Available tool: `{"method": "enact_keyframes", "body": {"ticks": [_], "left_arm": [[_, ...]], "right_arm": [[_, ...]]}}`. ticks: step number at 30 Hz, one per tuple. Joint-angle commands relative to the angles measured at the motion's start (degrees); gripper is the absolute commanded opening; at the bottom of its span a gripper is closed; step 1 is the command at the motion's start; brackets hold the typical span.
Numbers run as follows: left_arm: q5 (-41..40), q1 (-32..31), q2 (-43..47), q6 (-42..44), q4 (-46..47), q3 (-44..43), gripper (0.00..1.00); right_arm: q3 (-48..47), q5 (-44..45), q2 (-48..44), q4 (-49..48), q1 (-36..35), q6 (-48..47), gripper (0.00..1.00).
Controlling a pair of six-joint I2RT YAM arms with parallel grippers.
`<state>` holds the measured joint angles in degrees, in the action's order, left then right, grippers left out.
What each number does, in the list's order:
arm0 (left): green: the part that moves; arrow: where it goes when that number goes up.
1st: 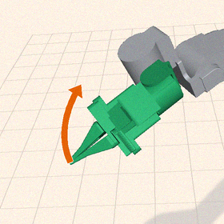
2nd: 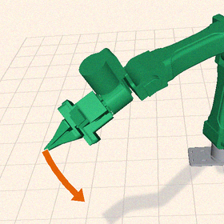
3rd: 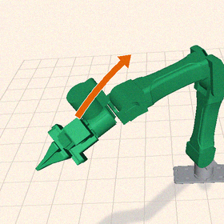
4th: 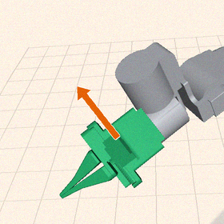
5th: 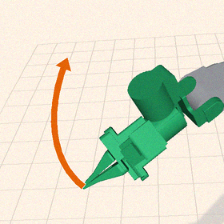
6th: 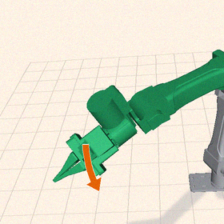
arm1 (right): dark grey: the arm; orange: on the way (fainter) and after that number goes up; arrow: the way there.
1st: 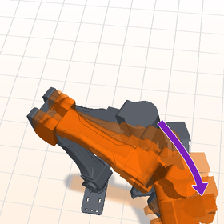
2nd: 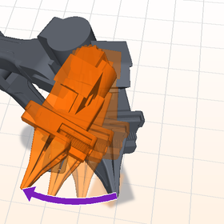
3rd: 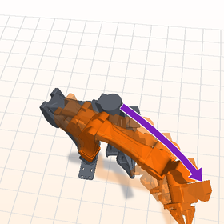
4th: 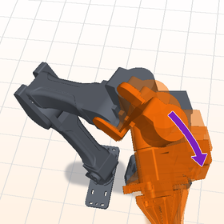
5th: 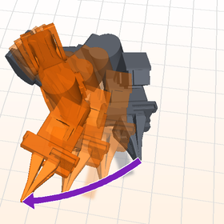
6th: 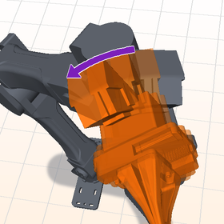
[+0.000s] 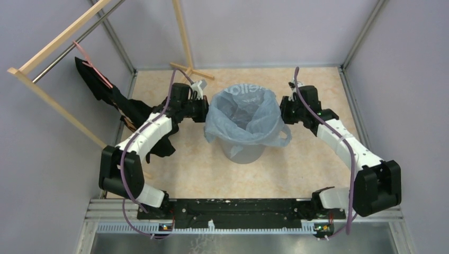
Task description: Put the trash bags into the trash bin
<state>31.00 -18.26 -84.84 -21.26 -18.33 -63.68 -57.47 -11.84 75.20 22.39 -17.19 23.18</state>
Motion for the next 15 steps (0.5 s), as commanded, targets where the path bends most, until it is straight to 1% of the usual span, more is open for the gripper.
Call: {"method": "enact_keyframes", "body": {"ticks": [1, 4, 7, 9, 12, 14, 15], "left_arm": [[3.09, -0.06, 1.59, 2.11, 0.71, 2.92, 0.0], [2.94, -0.11, 2.35, 4.29, -0.89, 3.75, 0.0], [0.88, -0.11, 4.98, 5.28, -2.51, 5.23, 0.06], [-0.96, -0.11, 7.39, 5.5, -3.54, 6.0, 0.12], [-2.11, -0.11, 11.27, 5.68, -4.98, 7.22, 0.22], [-2.3, -0.11, 13.5, 4.97, -5.35, 8.44, 0.27], [-1.81, -0.23, 14.83, 4.05, -4.77, 9.55, 0.29]], "right_arm": [[-0.75, 0.59, -5.02, 1.08, 0.26, -1.51, 0.18], [-2.03, 4.37, -10.7, 6.56, 0.31, -3.3, 0.34], [-3.1, 8.88, -17.67, 12.02, 0.25, -4.8, 0.56], [-3.12, 11.1, -21.38, 14.99, 0.23, -5.08, 0.66], [-0.78, 11.66, -26.47, 16.64, 0.25, -3.75, 0.74], [2.6, 11.66, -29.01, 14.62, 0.24, -1.94, 0.79], [4.22, 10.99, -29.68, 12.97, 0.27, -0.82, 0.8]]}}
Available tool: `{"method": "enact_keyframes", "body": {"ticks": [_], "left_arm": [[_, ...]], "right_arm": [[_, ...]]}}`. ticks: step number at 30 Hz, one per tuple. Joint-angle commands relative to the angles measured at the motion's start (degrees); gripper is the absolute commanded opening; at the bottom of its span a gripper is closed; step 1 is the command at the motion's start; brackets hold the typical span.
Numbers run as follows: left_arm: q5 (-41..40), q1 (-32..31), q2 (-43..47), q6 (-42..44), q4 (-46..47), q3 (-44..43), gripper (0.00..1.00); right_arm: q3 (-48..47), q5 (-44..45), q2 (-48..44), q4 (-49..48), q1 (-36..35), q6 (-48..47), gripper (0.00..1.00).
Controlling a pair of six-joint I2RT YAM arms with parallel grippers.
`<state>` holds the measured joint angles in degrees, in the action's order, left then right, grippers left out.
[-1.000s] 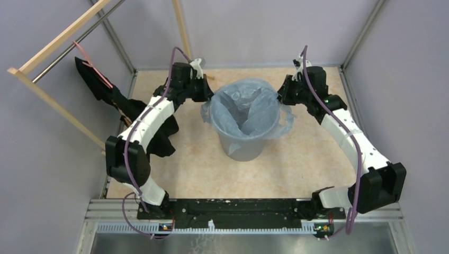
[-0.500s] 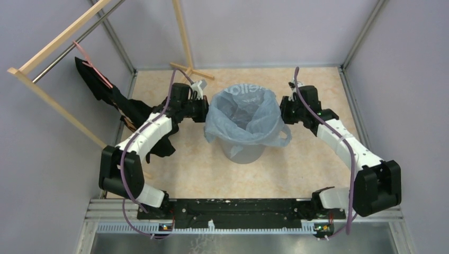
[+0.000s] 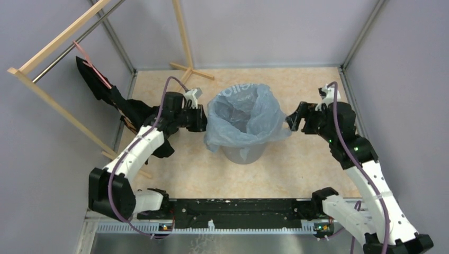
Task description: Put the trash bags into the trash bin
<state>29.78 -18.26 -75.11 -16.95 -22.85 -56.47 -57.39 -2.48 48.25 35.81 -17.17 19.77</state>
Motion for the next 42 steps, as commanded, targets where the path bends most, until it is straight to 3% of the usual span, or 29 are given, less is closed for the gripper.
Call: {"method": "enact_keyframes", "body": {"ticks": [1, 4, 8, 15, 21, 26, 34, 37, 42], "left_arm": [[0.43, -0.34, 5.95, -1.33, 0.87, 3.87, 0.32], [2.42, -1.45, 7.11, -3.46, 2.18, 6.91, 0.41], [-1.61, -3.11, 9.95, -2.85, -0.42, 8.97, 0.48], [-4.21, -4.48, 17.03, -4.38, -3.92, 12.67, 0.73], [-6.49, -4.5, 22.5, -3.8, -9.08, 10.3, 0.79], [-3.22, -4.57, 22.38, -5.59, -6.76, 12.48, 0.69], [-5.1, -6.49, 17.39, -6.48, -1.2, 15.69, 0.54], [-7.77, -8.99, 14.52, -8.12, 2.46, 18.59, 0.41], [-9.38, -15.49, 8.82, -12.72, 10.79, 22.45, 0.32]], "right_arm": [[5.56, 0.45, -2.78, -1.79, 0.23, 3.39, 0.8], [7.67, -2.79, -0.53, -5.69, 0.29, 4.74, 0.8], [10.02, -3.58, 2.77, -9.94, 0.24, 5.27, 0.77], [18.27, -7.33, 6.3, -18.87, 0.24, 7.25, 0.37], [18.63, -4.87, 4.79, -17.9, 0.28, 6.4, 0.25], [17.94, -5.22, 4.46, -17.94, 0.25, 6.33, 0.24], [20.23, -6.22, 5.25, -19.94, 0.28, 6.89, 0.23], [22.06, -6.8, 5.47, -22.21, 0.27, 7.79, 0.23], [26.94, -9.2, 8.57, -28.29, 0.25, 10.06, 0.19]]}}
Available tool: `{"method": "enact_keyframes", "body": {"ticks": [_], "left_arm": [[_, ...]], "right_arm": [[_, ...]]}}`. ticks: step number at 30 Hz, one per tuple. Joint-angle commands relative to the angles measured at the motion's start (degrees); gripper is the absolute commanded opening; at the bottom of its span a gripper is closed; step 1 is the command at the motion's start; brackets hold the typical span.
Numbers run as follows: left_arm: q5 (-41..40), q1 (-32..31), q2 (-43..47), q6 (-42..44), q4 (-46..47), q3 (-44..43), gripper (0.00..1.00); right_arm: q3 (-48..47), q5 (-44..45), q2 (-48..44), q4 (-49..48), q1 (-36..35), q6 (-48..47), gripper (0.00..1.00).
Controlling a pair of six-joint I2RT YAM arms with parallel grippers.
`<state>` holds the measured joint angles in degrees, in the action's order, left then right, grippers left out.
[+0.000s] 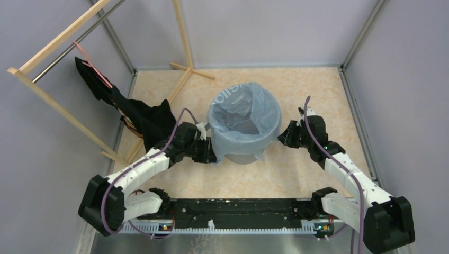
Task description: Put the trash bags into the trash bin
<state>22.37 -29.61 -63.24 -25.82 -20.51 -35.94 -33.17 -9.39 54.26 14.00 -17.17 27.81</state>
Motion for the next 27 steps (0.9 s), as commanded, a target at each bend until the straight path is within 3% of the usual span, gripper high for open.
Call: {"method": "enact_keyframes", "body": {"ticks": [1, 6, 11, 12, 17, 20, 23, 27], "left_arm": [[-2.94, -5.55, -3.83, -4.41, 9.48, 2.01, 0.31], [-4.03, -8.03, -7.77, -4.92, 10.73, 1.0, 0.29], [-7.6, -8.01, -5.38, -3.71, 7.08, 0.04, 0.31], [-8.49, -8.03, -4.01, -3.5, 5.92, -0.24, 0.34], [-11.42, -8.04, 1.92, -4.51, 0.16, -1.2, 0.67], [-14.12, -8.06, 5.46, -6.66, -6.64, -2.87, 0.74], [-15.2, -8.01, 10.04, -8.45, -11.31, -3.89, 0.81], [-16.88, -8.06, 17.49, -8.64, -15.03, -4.49, 0.82]], "right_arm": [[3.2, -3.08, 3.35, -7.08, 0.28, 2.18, 0.19], [3.21, -3.52, 4.36, -7.12, 0.24, 1.74, 0.19], [-1.49, 0.82, 4.93, 0.68, 0.24, -0.78, 0.21], [-3.09, 2.02, 4.38, 2.9, 0.29, -1.01, 0.25], [-10.03, 10.03, -1.65, 13.52, 0.21, -0.75, 0.53], [-15.38, 15.45, -3.99, 18.74, 0.29, -0.91, 0.66], [-22.05, 18.66, -4.38, 23.54, 0.29, -3.18, 0.72], [-31.05, 20.65, -4.31, 27.96, 0.27, -7.14, 0.76]]}}
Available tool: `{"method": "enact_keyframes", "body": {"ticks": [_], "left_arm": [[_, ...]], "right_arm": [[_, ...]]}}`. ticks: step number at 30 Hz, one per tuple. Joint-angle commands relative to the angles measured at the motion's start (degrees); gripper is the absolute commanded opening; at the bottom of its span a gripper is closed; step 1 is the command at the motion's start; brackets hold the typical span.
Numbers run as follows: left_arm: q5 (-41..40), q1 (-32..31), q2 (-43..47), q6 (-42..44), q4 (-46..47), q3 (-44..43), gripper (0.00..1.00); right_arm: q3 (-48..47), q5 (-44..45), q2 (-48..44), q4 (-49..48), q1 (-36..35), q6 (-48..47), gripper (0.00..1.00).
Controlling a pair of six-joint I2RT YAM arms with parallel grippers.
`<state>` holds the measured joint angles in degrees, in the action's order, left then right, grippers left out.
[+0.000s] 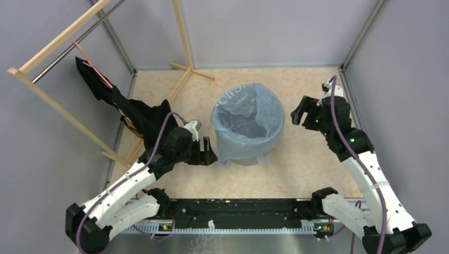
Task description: Put the trash bags into the trash bin
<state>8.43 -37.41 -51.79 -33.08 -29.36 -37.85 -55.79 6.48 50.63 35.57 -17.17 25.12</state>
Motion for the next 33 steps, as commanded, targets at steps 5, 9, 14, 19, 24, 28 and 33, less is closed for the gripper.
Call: {"method": "enact_keyframes", "body": {"ticks": [5, 9, 14, 19, 24, 28, 33], "left_arm": [[-7.13, -0.27, 13.06, -0.79, -7.3, -3.45, 0.82], [-7.44, -0.21, 13.9, -1.03, -2.0, -0.84, 0.78], [-3.86, -0.23, 8.04, -2.44, 7.32, 3.14, 0.68], [-0.17, -0.25, -0.92, -2.91, 11.78, 2.93, 0.49], [1.88, -0.31, -7.28, -5.72, 17.46, 5.0, 0.38], [2.58, -0.47, -9.28, -7.31, 19.95, 6.98, 0.37], [2.82, -0.72, -10.48, -7.88, 20.81, 8.11, 0.38]], "right_arm": [[-20.06, -6.49, 2.68, 8.46, -0.59, -6.23, 0.78], [-24.74, -1.66, 9.1, 6.73, -14.94, -6.3, 0.78], [-30.25, 6.85, 19.07, 5.69, -26.81, -8.63, 0.76], [-29.52, 7.92, 26.63, -3.13, -27.0, -8.53, 0.6], [-27.56, 7.89, 32.58, -14.26, -26.82, -6.16, 0.44], [-21.22, 13.34, 35.81, -20.52, -26.79, -4.58, 0.39], [-12.76, 12.53, 36.35, -34.3, -26.77, -5.75, 0.41]]}}
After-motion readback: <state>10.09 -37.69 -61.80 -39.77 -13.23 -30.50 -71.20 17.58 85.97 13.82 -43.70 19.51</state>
